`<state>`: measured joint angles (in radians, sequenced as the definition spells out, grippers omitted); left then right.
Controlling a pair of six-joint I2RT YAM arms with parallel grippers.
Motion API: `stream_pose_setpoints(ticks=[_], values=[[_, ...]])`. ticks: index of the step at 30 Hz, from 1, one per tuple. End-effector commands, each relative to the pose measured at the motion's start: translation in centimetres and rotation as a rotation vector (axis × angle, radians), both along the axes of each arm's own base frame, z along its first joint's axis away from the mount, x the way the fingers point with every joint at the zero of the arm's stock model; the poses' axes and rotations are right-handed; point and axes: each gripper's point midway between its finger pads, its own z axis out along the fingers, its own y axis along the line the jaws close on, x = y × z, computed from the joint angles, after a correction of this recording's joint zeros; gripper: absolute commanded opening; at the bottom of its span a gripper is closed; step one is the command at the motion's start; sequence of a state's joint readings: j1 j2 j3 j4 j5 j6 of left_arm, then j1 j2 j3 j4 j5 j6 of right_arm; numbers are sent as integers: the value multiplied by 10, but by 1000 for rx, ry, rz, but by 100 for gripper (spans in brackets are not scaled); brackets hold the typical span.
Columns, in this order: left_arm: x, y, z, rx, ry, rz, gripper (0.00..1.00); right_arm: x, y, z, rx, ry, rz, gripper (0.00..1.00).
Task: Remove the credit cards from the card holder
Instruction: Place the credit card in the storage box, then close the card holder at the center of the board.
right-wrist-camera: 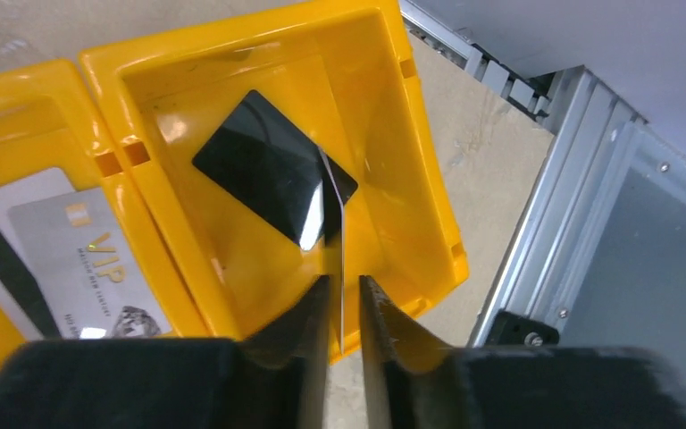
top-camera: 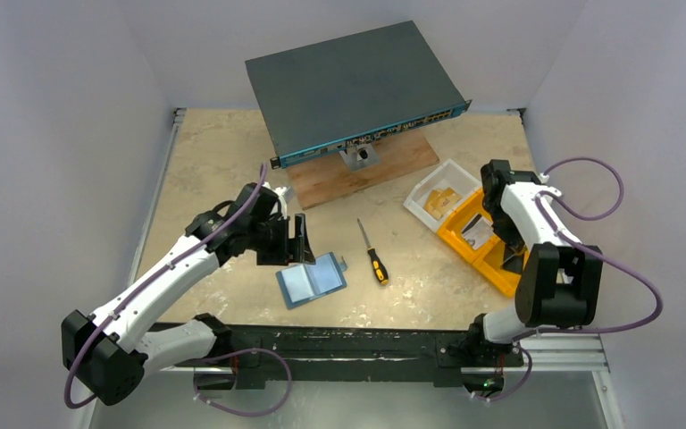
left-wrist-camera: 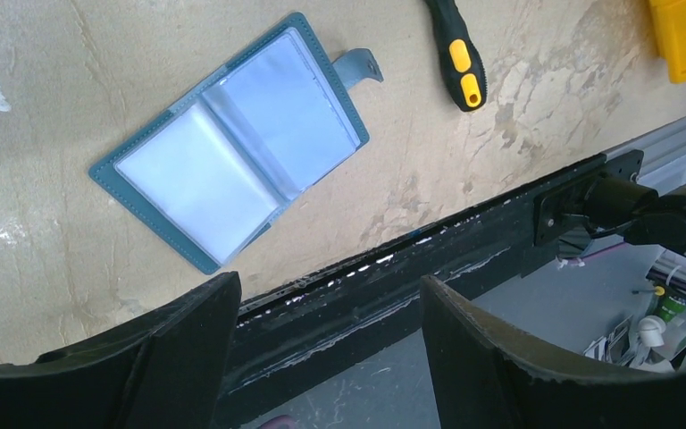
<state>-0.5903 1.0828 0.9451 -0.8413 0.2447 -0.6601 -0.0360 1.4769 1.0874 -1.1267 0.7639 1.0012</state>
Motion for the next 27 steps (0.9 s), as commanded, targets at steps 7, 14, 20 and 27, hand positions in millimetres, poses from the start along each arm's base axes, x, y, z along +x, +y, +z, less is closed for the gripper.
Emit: stream_pose_setpoints(ticks=[7,14,20,27], values=[[2,-2,1,-12,9,32,75,7,-3,6,6,22,37,42],[5,12,-16,49,29,144,78,33,26,24,161,-175,304,54],[5,35,-39,94,74,291,80,49,70,56,307,-383,540,72],[-5,50,-83,94,183,395,81,53,203,68,526,-497,884,78]])
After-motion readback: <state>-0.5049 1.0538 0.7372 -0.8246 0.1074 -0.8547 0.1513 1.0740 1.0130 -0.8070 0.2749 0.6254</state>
